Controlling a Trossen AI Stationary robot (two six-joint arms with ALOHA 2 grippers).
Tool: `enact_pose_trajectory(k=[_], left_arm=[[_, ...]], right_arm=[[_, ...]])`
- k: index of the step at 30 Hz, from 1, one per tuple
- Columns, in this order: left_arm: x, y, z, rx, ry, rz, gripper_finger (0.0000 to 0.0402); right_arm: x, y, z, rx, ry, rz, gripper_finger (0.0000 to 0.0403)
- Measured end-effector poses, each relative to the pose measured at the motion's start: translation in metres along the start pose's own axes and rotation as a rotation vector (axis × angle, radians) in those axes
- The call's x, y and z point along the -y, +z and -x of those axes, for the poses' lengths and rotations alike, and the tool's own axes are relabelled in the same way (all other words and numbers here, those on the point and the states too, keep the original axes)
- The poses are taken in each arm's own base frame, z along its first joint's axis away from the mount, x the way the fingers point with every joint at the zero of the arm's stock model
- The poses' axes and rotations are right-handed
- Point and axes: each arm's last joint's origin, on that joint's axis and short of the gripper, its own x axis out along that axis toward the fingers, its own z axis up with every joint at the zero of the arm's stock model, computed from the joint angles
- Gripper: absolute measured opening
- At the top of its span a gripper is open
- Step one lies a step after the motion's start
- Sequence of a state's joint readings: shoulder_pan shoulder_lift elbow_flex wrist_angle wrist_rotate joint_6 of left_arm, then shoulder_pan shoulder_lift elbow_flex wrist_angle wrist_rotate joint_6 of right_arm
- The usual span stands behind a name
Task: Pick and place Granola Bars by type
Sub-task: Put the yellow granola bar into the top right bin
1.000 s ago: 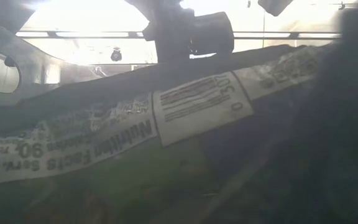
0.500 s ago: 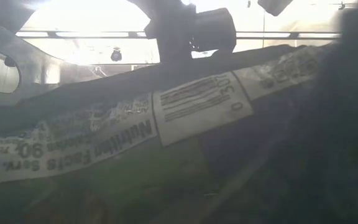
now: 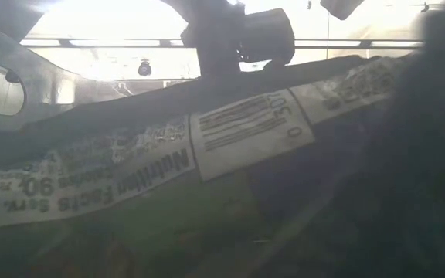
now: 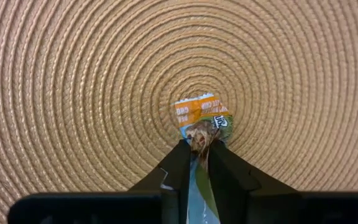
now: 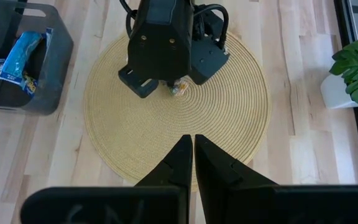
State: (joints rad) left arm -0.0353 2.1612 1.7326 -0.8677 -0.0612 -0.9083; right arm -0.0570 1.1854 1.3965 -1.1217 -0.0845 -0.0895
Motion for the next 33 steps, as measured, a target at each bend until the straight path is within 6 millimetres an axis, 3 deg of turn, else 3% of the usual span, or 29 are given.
enact_pose_trajectory(k=[13,29,33], left_arm=[[0.007,0.006,0.014,0.008,-0.047,-0.047,0.0002],[0.014,0.02,0.051,0.063,-0.075,-0.131,0.0001],[0.011,0.025,0.053,0.075,-0.067,-0.125,0.0001]], right_arm=[[0.0,0.0,0.0,0.0,0.0,0.0,0.0009],[0.0,0.0,0.0,-0.001,0.0,0.001,0.0009],[0.0,0.0,0.0,-0.001,0.0,0.014,0.0009]])
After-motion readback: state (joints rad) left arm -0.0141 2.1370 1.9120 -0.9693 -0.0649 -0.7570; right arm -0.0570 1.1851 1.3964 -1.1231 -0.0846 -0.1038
